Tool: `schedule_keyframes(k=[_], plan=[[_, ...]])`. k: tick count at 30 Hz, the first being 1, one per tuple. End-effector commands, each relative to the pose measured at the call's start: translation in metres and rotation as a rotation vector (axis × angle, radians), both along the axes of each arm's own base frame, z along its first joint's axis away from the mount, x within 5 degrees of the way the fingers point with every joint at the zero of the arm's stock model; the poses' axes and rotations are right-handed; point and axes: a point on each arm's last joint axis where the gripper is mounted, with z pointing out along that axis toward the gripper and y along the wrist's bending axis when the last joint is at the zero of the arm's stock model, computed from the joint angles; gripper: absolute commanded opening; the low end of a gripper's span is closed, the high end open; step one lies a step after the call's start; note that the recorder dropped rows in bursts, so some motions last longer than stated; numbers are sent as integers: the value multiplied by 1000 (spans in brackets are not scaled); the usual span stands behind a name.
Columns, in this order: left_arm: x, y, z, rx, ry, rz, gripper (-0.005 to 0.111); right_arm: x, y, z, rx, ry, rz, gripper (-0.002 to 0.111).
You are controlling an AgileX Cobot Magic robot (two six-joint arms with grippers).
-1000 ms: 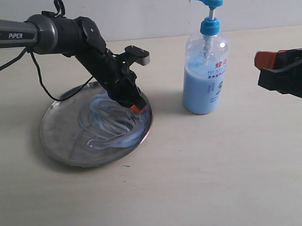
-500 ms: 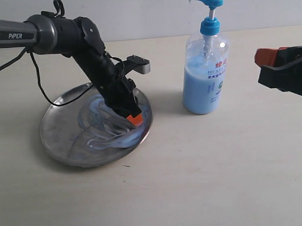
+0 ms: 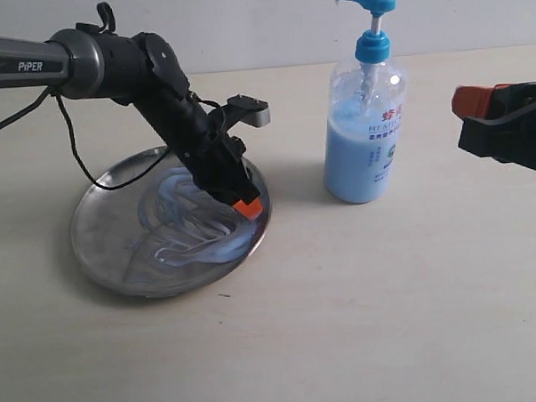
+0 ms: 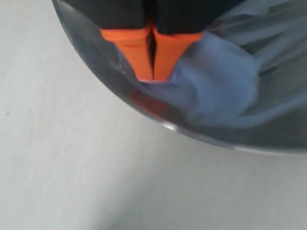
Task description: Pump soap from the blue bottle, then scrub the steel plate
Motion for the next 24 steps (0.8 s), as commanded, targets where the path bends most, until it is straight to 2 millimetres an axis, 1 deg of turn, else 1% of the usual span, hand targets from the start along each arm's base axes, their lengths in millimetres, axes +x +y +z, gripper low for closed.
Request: schedule_keyframes(k=[1,4,7,11,13,17,20,24], plan=[[4,2,-28,77,-69,9,0,-1,0,1,-10,-20,4,40],[8,3,-29,98,-99,36,0,-1,0,1,-10,-20,4,40],[13,10,-31,164,-142,72,0,-1,0,1,-10,-18,4,40],[21,25,-31,190,-140,122,0,-1,0,1,-10,-16,5,40],[21,31,-32,208,-118,115,0,-1,0,1,-10,-16,5,40],[15,33,-32,218,-63,63,0,-1,0,1,-10,-16,5,40],[9,29,-30,187,-13,28,0,-1,0,1,-10,-16,5,40],[0,23,-31,188,31,-12,0,-1,0,1,-10,-16,5,40]])
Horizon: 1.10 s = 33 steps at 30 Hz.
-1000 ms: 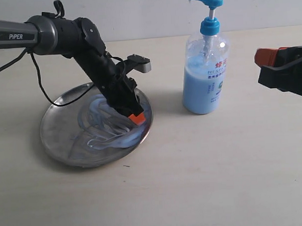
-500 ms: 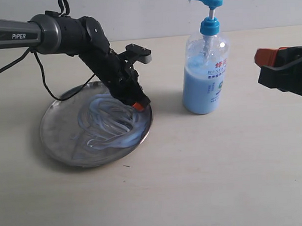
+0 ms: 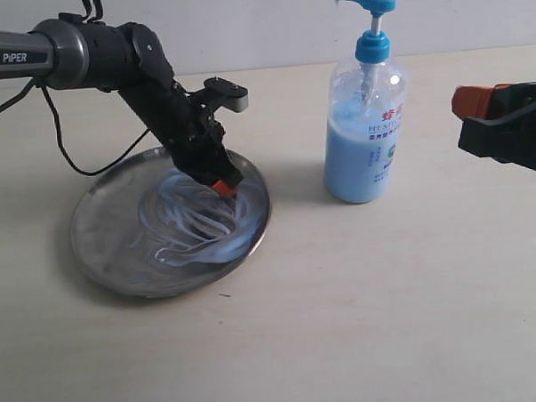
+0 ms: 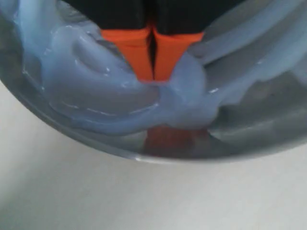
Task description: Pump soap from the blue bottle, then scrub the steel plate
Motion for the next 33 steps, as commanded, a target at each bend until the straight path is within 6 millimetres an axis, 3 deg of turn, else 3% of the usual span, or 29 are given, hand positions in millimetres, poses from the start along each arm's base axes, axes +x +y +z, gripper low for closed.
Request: schedule_keyframes(k=[1,8,13,24,33], plan=[[-24,1,-32,95,155,-103,0,-1,0,1,-9,-16,4,40],[-45,-14,-35,101,147,-158,0,-1,0,1,-9,-16,4,40],[-50,-24,-29,82,130,-166,0,-1,0,1,-9,-16,4,40],[-13,-36,-18,59,-19,-81,0,-1,0,1,-7,-15,4,40],[13,-8,-18,49,-14,9,0,-1,0,1,-7,-15,4,40]])
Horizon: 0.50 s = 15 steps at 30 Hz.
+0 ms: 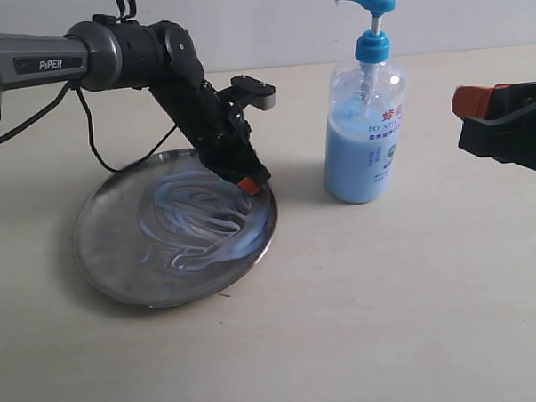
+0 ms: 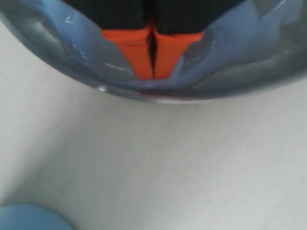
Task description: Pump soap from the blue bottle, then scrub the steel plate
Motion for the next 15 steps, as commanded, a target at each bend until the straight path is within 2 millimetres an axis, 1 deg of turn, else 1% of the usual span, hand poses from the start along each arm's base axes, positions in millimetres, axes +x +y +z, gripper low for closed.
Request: schedule_keyframes(k=[1,5,15], plan=[[9,22,-23,69,15,18,0,-1,0,1,-7,-15,4,40],[10,29,-23,77,33,23,0,-1,0,1,-7,-15,4,40],[1,34,-24,136,124,-32,0,-1,0,1,-7,-17,3,40]])
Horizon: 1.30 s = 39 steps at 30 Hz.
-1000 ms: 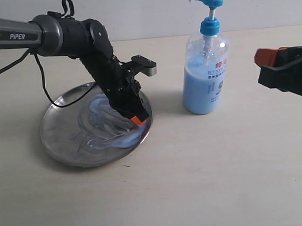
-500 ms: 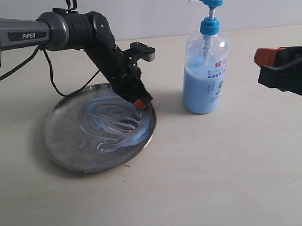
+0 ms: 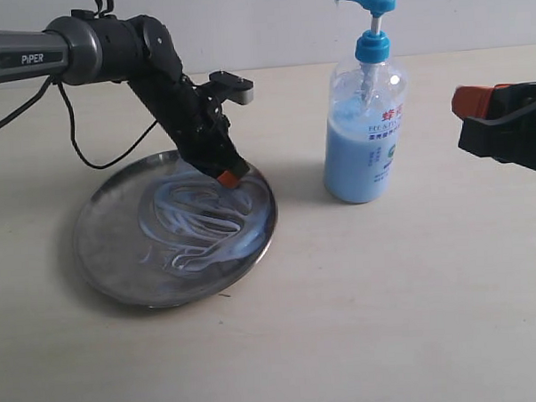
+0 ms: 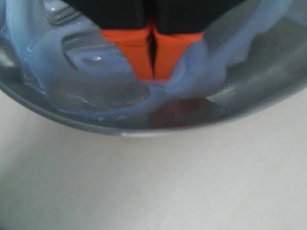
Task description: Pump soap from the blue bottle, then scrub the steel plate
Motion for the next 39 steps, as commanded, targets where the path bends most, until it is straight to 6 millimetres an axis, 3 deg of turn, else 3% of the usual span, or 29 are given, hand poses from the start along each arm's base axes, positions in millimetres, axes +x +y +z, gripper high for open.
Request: schedule_keyframes(k=[1,17,27,32,39], plan=[[-10,11,-22,104,108,-56,0,-1,0,1,-7,-17,3,40],[-50,23,-28,123,168,-62,0,0,0,3,-5,-37,1,40],[-81,-21,-22,132,112,-177,0,-1,0,3,-6,-33,1,40],[-79,-23,-23,164,72,-152,0,-1,0,2,-8,-22,3,40],[-65,-11,-23,176,25,-110,0,-1,0,1,-8,-21,3,40]])
